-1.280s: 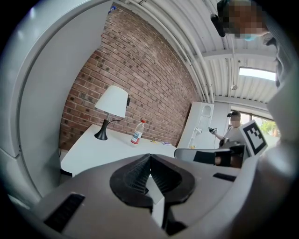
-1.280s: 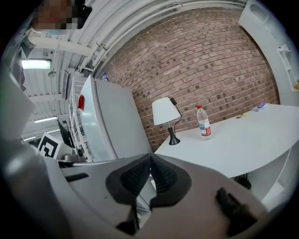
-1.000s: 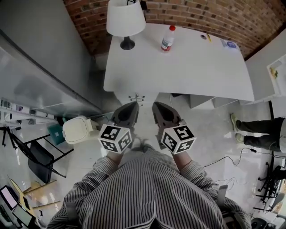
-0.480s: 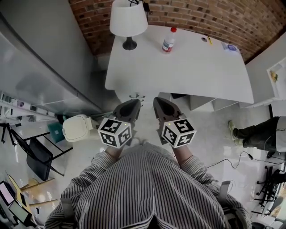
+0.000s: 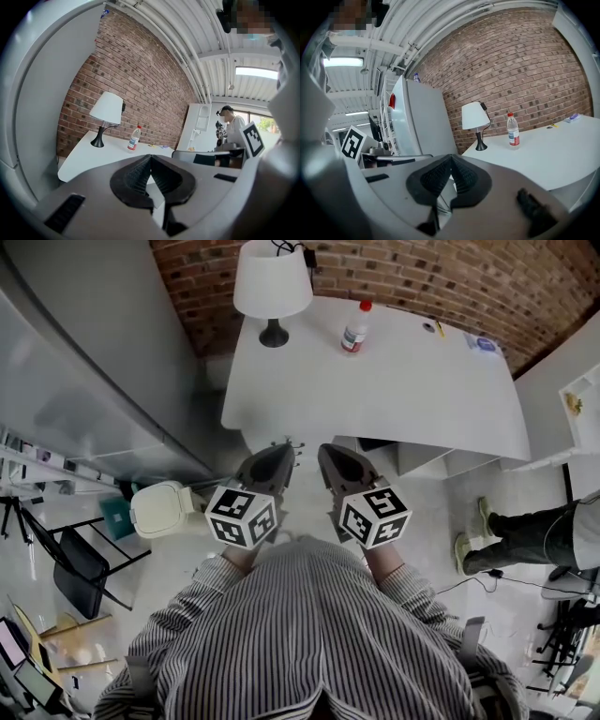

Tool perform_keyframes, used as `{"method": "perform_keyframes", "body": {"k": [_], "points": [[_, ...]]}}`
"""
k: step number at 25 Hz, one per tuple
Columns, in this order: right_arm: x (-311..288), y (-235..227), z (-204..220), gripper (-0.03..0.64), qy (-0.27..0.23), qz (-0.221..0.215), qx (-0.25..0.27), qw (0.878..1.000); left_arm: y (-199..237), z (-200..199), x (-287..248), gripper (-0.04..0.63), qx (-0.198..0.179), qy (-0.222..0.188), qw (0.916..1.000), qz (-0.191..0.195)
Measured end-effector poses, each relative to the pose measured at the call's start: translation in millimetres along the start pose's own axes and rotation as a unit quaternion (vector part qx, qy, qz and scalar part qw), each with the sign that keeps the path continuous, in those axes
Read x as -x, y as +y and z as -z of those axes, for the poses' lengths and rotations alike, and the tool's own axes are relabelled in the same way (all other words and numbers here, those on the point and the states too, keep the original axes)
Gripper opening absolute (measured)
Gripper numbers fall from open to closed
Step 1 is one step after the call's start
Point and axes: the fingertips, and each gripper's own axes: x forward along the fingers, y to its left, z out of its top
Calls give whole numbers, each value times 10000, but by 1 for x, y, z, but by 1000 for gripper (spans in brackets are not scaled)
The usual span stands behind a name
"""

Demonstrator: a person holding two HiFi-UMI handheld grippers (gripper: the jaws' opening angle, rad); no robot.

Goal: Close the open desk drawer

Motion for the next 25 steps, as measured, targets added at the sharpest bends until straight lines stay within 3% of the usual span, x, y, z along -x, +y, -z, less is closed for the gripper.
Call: {"method": "perform_keyframes", "body": {"k": [25], "points": [[7, -5, -2, 15, 71, 61, 107, 9999, -9, 5, -10, 11, -165, 176, 9997, 51]]}}
